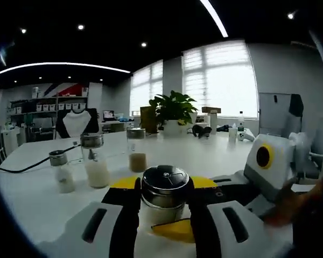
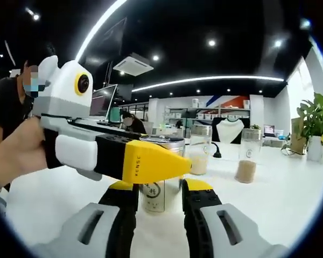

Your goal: Rotate the seasoning bottle until the label or dispensing opening points toward the visible target arrow and the bottle remains upright within the marked orientation range

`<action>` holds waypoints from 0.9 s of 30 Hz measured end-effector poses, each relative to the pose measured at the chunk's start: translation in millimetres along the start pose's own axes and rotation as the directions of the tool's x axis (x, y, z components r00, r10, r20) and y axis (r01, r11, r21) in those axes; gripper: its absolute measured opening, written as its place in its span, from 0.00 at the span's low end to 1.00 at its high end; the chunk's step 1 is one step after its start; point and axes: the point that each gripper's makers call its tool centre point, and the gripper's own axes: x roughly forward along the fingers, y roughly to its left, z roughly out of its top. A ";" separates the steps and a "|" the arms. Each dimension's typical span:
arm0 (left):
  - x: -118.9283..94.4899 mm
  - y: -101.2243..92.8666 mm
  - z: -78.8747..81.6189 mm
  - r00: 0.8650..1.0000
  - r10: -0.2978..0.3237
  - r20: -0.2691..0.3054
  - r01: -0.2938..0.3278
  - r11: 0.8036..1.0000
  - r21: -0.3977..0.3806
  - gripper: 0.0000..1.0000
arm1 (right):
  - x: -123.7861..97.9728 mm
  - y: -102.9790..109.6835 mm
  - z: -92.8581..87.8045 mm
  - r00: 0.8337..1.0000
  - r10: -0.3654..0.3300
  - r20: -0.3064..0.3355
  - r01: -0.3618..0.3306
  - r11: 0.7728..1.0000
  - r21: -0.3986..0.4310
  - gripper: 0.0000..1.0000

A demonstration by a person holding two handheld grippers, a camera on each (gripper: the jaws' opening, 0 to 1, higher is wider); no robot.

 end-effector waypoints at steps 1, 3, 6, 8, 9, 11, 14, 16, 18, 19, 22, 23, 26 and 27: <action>-0.4 0.6 -0.2 1.000 0.001 -0.001 -0.001 1.000 -0.002 0.36 | 0.0 0.2 -0.2 1.000 0.001 -0.001 -0.001 1.000 0.000 0.30; -2.4 3.1 0.0 1.000 0.008 0.000 -0.008 1.000 -0.005 0.36 | -0.1 1.6 -2.0 1.000 0.008 -0.010 -0.008 1.000 -0.003 0.29; -6.1 8.2 1.0 1.000 0.018 0.001 -0.018 1.000 -0.009 0.36 | 0.5 4.2 -2.7 1.000 0.019 -0.012 -0.019 1.000 -0.002 0.30; -9.9 12.8 1.8 1.000 0.030 0.002 -0.029 1.000 -0.009 0.36 | 1.0 6.6 -3.9 0.999 0.028 -0.019 -0.028 1.000 -0.007 0.30; -12.5 16.1 2.2 0.999 0.039 0.004 -0.039 0.999 -0.012 0.36 | 2.0 9.2 -5.4 0.999 0.041 -0.025 -0.041 0.999 -0.002 0.30; -17.4 22.4 2.6 0.998 0.058 0.008 -0.058 0.998 -0.020 0.36 | 3.2 11.4 -7.1 0.998 0.049 -0.035 -0.049 0.999 -0.004 0.31; -24.1 29.9 1.9 0.997 0.079 0.006 -0.079 0.997 -0.006 0.36 | 2.9 12.7 -6.3 0.998 0.053 -0.031 -0.053 0.999 -0.009 0.30; -29.1 35.5 0.3 0.995 0.098 -0.003 -0.098 0.995 0.006 0.36 | 2.9 12.1 -6.5 0.998 0.051 -0.032 -0.051 0.999 -0.013 0.29; -34.8 40.7 -1.5 0.994 0.107 -0.004 -0.107 0.994 0.001 0.36 | 2.7 11.8 -6.0 0.998 0.050 -0.030 -0.050 0.999 -0.010 0.29; -37.1 42.7 -2.2 0.994 0.109 -0.002 -0.109 0.994 -0.005 0.36 | 2.7 11.9 -5.9 0.998 0.050 -0.029 -0.051 0.999 -0.010 0.29; -44.1 46.5 -3.1 0.994 0.111 0.010 -0.111 0.993 -0.032 0.36 | 2.7 12.0 -6.4 0.998 0.050 -0.032 -0.051 0.999 -0.011 0.29; -47.0 47.4 -4.0 0.994 0.110 0.010 -0.109 0.993 -0.036 0.36 | 2.8 12.3 -6.2 0.998 0.052 -0.031 -0.052 0.999 -0.010 0.29; -52.8 49.3 -7.5 0.994 0.113 0.003 -0.113 0.992 -0.049 0.36 | 2.9 13.0 -7.2 0.998 0.053 -0.036 -0.053 0.999 -0.012 0.29; -55.1 49.9 -9.4 0.993 0.116 -0.002 -0.116 0.992 -0.051 0.36 | 3.2 13.1 -7.7 0.998 0.053 -0.038 -0.054 0.999 -0.011 0.29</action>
